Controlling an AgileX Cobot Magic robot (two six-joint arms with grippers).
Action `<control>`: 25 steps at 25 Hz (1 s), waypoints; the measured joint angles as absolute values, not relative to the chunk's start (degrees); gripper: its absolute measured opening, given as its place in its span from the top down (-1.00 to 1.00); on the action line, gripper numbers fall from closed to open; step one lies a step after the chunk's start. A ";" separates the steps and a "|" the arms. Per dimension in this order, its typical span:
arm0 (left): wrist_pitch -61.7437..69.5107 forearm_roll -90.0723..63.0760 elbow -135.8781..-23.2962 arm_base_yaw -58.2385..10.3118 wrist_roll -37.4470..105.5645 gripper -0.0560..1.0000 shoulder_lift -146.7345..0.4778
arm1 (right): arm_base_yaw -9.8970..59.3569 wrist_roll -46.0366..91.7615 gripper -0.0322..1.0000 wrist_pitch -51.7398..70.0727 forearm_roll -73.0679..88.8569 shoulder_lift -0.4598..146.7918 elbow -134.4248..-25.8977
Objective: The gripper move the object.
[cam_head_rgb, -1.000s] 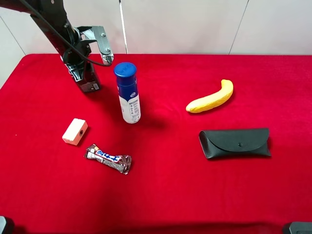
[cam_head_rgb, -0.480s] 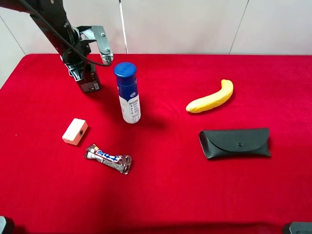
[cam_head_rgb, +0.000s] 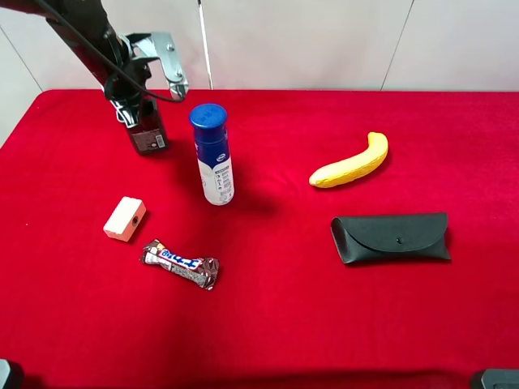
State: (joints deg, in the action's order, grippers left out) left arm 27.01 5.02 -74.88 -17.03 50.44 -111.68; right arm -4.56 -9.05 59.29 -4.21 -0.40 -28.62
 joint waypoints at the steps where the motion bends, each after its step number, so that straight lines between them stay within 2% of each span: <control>1: 26.78 5.02 -74.88 -17.03 50.44 -0.38 -111.33 | -4.56 -9.05 -0.41 59.29 -4.21 -0.40 -28.62; 5: 25.73 5.39 -74.88 -16.91 50.48 -0.51 -109.87 | -4.56 -9.05 -0.41 59.29 -4.21 -0.40 -28.62; 10: 25.04 9.23 -75.28 -16.49 50.48 -0.56 -107.15 | -4.56 -9.05 -0.41 59.29 -4.21 -0.40 -28.62; 16: 24.14 10.19 -75.54 -16.38 50.51 -0.79 -101.48 | -4.56 -9.05 -0.41 59.29 -4.21 -0.40 -28.62; 25: 27.72 10.23 -75.54 -16.38 51.27 -0.83 -91.15 | -4.56 -9.05 -0.41 59.29 -4.21 -0.40 -28.62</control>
State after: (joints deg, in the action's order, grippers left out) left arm 27.72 10.23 -75.54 -16.38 51.26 -91.15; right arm -4.56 -9.05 59.29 -4.21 -0.40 -28.62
